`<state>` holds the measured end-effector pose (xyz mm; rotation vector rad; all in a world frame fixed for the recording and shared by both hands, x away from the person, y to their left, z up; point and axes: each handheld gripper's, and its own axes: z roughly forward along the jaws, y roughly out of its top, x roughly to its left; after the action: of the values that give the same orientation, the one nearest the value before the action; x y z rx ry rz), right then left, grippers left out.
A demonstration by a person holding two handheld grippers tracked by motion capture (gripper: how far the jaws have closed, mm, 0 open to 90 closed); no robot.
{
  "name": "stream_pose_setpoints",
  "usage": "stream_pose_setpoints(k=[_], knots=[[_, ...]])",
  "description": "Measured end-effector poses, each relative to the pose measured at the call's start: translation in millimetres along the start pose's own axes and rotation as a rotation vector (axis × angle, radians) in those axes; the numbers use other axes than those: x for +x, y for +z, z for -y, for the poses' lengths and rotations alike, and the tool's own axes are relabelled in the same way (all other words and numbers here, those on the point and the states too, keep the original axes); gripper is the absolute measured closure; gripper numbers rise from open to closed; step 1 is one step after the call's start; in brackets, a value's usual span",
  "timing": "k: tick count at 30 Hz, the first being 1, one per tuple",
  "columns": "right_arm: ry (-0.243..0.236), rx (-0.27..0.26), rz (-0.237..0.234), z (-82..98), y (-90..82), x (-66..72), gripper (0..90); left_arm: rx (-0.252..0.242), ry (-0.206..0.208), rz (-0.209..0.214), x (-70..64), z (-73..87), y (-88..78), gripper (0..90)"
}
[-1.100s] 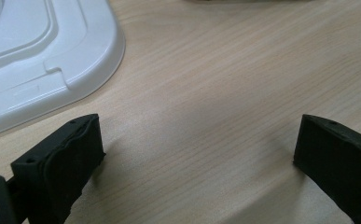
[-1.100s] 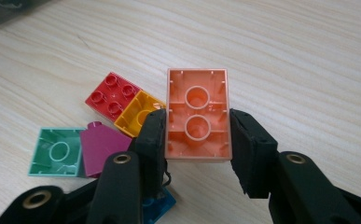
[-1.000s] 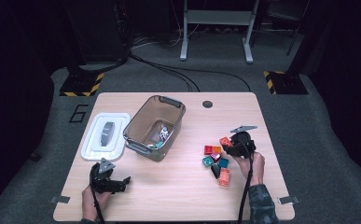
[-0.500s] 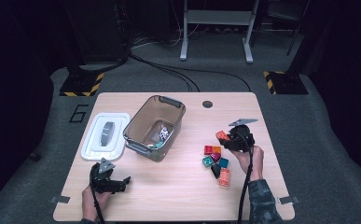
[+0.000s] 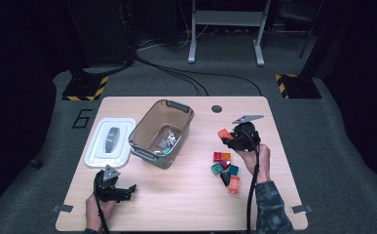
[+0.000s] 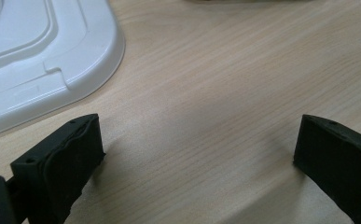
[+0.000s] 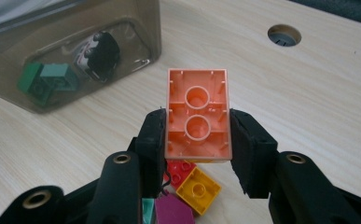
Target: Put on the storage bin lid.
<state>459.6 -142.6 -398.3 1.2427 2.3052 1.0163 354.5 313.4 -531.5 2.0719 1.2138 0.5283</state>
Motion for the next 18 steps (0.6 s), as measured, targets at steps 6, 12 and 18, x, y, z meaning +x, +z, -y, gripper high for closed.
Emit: stream_pose_setpoints(k=[6,12,18], knots=[[-0.035,-0.013,-0.008,-21.9,-3.6,9.8,58.7,0.0,0.0,0.0,0.0,0.0,0.0,1.0],[-0.08,0.003,-0.011,-39.6,-0.3,20.2,58.7,0.0,0.0,0.0,0.0,0.0,0.0,1.0],[-0.106,0.008,-0.017,-51.1,6.0,26.5,58.7,0.002,-0.001,0.0,0.0,0.0,-0.1,1.0]])
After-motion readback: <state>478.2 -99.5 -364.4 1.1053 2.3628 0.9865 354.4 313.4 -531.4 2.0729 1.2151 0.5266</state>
